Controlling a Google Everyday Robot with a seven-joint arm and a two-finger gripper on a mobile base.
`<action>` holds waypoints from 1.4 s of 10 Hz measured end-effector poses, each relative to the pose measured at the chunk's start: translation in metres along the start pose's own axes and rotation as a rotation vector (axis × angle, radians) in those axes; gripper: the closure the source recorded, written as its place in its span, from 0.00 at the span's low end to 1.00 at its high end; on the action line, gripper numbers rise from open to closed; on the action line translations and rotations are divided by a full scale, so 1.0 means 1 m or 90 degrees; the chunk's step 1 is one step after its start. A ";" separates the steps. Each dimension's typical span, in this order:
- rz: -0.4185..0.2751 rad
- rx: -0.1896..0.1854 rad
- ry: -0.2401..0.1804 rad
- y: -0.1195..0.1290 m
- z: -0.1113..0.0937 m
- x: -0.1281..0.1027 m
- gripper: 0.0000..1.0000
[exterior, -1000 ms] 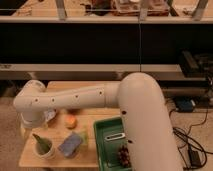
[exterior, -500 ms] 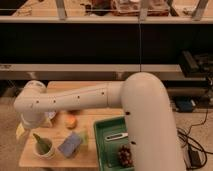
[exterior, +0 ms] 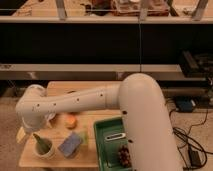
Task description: Place pepper in table surface
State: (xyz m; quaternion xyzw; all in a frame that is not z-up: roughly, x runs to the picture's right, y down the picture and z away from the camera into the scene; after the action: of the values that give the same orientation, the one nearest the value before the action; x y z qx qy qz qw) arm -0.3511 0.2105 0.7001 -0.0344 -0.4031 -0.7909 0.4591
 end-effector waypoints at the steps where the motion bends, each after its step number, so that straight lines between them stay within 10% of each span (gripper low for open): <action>1: -0.001 -0.002 -0.002 -0.001 0.003 -0.001 0.41; 5: 0.006 -0.012 -0.006 0.001 0.001 -0.001 0.78; 10: 0.030 -0.031 -0.020 0.002 -0.008 0.001 0.80; 14: 0.056 -0.038 0.002 -0.002 -0.058 0.001 0.80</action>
State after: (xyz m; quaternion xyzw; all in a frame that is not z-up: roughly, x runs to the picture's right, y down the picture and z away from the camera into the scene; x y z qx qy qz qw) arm -0.3345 0.1716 0.6601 -0.0649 -0.3766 -0.7816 0.4929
